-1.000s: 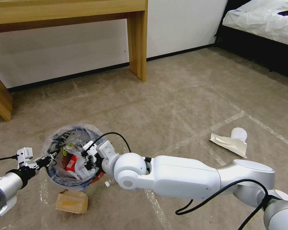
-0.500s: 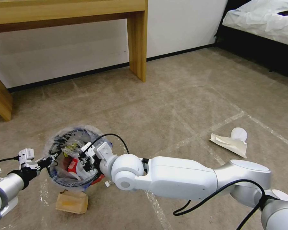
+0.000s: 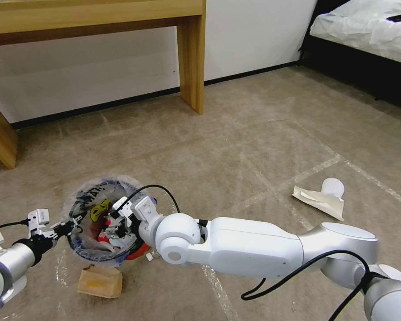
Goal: Pick up the trash bin and place the garbage on the floor into it.
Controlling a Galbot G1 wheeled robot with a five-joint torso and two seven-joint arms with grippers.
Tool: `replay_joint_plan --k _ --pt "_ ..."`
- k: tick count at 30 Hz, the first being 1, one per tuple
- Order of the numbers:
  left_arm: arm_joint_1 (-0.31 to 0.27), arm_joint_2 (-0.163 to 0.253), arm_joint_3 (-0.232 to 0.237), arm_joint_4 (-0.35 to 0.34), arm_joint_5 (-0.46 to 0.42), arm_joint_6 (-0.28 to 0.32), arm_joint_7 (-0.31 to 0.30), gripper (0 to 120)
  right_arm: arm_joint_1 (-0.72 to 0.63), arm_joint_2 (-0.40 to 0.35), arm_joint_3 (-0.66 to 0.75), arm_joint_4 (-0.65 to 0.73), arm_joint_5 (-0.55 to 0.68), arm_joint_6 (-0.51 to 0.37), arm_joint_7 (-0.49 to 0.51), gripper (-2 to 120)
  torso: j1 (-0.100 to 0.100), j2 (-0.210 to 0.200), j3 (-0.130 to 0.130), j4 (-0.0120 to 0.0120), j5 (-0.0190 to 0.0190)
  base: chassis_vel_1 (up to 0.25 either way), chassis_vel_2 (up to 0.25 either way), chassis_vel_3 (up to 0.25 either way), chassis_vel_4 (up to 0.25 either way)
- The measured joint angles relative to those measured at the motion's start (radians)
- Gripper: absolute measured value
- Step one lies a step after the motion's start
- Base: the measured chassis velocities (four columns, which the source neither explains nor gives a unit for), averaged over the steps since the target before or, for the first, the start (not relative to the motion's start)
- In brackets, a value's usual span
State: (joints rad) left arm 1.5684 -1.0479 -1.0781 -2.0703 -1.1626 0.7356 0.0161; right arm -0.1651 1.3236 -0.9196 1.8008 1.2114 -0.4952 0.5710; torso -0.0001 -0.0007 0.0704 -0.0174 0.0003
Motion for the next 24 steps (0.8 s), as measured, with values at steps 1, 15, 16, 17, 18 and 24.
replay_joint_plan --k 1,15,16,17,18,24 --pt "0.0 0.0 0.0 0.0 0.0 0.0 0.0 1 0.001 0.0 0.0 0.003 0.0 0.0 0.001 96 0.0 0.0 0.0 -0.0001 0.0 0.0 0.0 0.0 0.0" --pt "0.002 -0.005 -0.004 0.008 0.009 0.0 0.0 1 0.01 -0.004 0.067 0.087 0.037 -0.009 0.024 100 0.0 0.0 0.0 -0.0001 0.0 0.0 0.0 0.0 0.0" --pt "0.003 -0.004 -0.007 0.01 0.01 -0.001 0.001 1 0.011 -0.008 0.088 0.11 0.042 -0.011 0.026 100 0.0 0.0 0.0 -0.0001 0.0 0.0 0.0 0.0 0.0" --pt "0.003 -0.004 -0.007 0.01 0.01 -0.001 0.001 1 0.011 -0.008 0.088 0.11 0.042 -0.011 0.026 100 0.0 0.0 0.0 -0.0001 0.0 0.0 0.0 0.0 0.0" --pt "0.004 -0.004 -0.008 0.01 0.011 -0.001 0.001 1 0.011 -0.013 0.111 0.135 0.045 -0.011 0.028 100 0.0 0.0 0.0 -0.0001 0.0 0.0 0.0 0.0 0.0" --pt "0.01 -0.006 -0.017 0.01 0.016 0.0 0.003 1 0.008 -0.037 0.209 0.212 0.055 0.002 0.019 100 0.0 0.0 0.0 0.0 0.0 0.0 0.0 0.0 0.0"
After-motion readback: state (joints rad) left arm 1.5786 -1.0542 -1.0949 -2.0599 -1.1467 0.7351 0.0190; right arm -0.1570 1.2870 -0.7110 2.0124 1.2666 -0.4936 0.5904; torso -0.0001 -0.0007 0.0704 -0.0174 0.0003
